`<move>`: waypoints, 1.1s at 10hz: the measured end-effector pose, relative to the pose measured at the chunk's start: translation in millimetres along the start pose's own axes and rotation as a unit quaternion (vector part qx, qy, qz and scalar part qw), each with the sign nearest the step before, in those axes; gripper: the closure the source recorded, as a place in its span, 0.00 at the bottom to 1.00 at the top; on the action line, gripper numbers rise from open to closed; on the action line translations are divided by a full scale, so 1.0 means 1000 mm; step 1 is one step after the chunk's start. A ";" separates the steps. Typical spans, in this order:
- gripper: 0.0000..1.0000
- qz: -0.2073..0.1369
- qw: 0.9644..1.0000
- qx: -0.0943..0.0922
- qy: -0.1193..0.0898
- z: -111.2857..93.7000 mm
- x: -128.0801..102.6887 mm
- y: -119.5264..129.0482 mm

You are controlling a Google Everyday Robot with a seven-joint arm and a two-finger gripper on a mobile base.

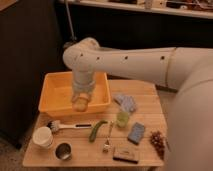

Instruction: Place apple in plastic cup

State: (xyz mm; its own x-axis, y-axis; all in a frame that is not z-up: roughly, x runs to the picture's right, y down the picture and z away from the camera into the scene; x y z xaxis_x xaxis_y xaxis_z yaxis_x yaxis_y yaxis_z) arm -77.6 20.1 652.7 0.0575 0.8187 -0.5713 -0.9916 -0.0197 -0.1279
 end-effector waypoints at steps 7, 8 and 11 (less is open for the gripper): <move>1.00 0.124 0.991 0.024 -0.046 -0.053 0.019 -0.139; 1.00 0.123 0.991 0.022 -0.044 -0.053 0.020 -0.136; 1.00 0.124 0.991 0.023 -0.044 -0.052 0.019 -0.137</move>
State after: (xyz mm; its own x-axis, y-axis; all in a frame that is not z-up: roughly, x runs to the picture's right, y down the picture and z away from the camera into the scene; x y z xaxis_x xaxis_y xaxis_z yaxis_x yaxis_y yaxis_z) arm 65.9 8.4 616.9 -0.1964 0.8395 -0.5066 -0.9785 -0.2014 0.0456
